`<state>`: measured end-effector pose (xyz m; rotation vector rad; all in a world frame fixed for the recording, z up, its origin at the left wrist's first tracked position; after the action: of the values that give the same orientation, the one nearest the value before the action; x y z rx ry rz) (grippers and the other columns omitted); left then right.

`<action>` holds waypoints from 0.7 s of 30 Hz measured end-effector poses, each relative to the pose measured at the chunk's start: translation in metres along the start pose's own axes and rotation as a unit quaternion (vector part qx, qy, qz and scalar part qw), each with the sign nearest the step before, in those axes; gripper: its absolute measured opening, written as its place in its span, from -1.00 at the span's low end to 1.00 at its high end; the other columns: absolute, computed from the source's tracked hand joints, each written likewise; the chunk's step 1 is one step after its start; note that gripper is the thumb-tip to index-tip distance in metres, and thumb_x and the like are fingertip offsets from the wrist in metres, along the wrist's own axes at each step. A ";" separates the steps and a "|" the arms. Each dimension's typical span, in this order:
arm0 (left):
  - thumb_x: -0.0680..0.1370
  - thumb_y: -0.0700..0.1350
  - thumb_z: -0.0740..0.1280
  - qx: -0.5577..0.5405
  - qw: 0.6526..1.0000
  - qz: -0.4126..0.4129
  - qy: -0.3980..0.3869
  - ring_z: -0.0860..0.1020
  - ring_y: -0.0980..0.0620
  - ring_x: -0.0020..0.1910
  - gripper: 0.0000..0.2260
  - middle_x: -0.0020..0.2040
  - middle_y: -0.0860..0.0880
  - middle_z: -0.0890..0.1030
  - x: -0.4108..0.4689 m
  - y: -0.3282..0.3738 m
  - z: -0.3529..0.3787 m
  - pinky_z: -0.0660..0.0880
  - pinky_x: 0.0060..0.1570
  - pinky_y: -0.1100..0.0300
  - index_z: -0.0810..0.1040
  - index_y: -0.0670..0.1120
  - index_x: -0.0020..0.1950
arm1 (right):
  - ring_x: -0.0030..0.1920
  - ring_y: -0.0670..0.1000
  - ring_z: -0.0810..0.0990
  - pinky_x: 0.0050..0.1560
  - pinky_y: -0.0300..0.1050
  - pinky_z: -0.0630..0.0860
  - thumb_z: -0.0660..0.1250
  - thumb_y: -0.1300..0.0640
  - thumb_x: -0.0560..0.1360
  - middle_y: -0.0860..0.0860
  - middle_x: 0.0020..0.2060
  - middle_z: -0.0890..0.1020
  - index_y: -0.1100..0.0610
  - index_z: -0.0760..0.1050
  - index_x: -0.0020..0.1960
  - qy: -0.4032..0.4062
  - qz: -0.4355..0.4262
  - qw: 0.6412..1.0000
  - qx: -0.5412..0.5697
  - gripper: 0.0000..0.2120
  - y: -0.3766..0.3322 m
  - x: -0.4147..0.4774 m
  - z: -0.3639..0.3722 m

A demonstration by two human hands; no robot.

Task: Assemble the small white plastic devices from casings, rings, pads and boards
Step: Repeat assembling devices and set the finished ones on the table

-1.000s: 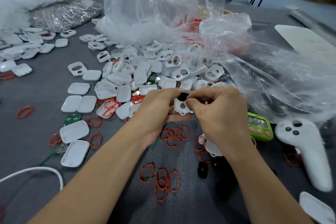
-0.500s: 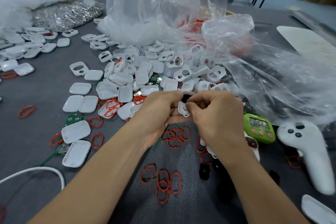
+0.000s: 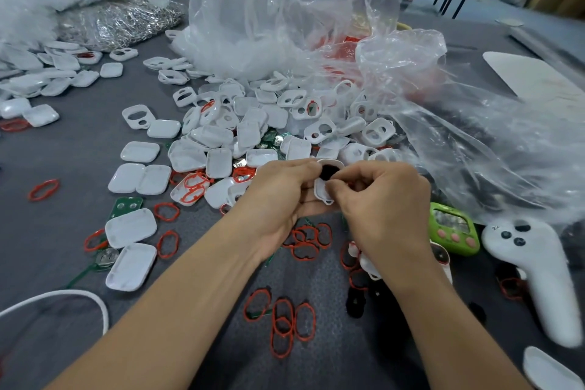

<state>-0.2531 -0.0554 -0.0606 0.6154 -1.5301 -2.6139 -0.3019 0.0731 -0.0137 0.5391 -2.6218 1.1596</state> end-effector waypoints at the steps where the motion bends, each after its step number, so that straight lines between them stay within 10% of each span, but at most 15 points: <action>1: 0.70 -0.27 0.18 -0.002 1.000 0.001 -0.001 0.74 -0.03 -0.16 -0.74 -0.07 -0.22 0.74 0.000 0.000 0.000 0.66 -0.23 0.17 0.65 -0.31 0.15 | -0.36 -0.21 0.56 -0.35 -0.44 0.33 0.62 -0.02 0.34 -0.23 -0.52 0.55 -0.11 0.71 -0.28 0.006 0.004 1.000 -0.003 -0.90 0.000 0.000 0.000; 9: 0.69 -0.25 0.21 -0.043 0.999 0.022 -0.015 0.73 0.01 -0.14 -0.74 -0.06 -0.17 0.75 0.002 0.005 -0.001 0.65 -0.22 0.19 0.70 -0.25 0.07 | -0.33 -0.13 0.49 -0.30 -0.43 0.34 0.57 -0.07 0.36 -0.10 -0.43 0.49 0.01 0.39 -0.30 0.068 0.011 0.997 0.027 -0.64 -0.002 -0.005 -0.002; 16: 0.65 -0.24 0.27 -0.069 0.997 -0.002 -0.015 0.72 -0.11 -0.02 -0.77 0.06 -0.28 0.72 0.006 0.003 -0.001 0.70 -0.05 0.05 0.63 -0.33 0.19 | -0.37 -0.07 0.44 -0.26 -0.08 0.44 0.46 -0.02 0.36 -0.05 -0.36 0.56 -0.04 0.53 -0.26 0.020 0.178 0.915 0.362 -0.87 0.026 0.007 0.004; 21: 0.48 -0.17 0.41 -0.086 0.996 -0.016 -0.028 0.69 -0.17 0.06 -0.68 0.12 -0.31 0.69 0.008 0.001 -0.005 0.69 -0.08 0.06 0.64 -0.32 0.18 | -0.40 -0.07 0.48 -0.33 -0.16 0.46 0.43 0.10 0.37 0.01 -0.36 0.62 0.00 0.60 -0.28 0.033 0.148 0.920 0.360 -0.94 0.033 0.014 -0.010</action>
<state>-0.2592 -0.0624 -0.0644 0.5597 -1.2993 -2.7715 -0.3278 0.0975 -0.0242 0.2014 -2.1986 2.2130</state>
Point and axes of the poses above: each hand's wrist, its own x-axis towards the middle knuckle, its own z-axis out of the palm, y = z × x, the point moved 7 cm from there along x, towards the middle knuckle
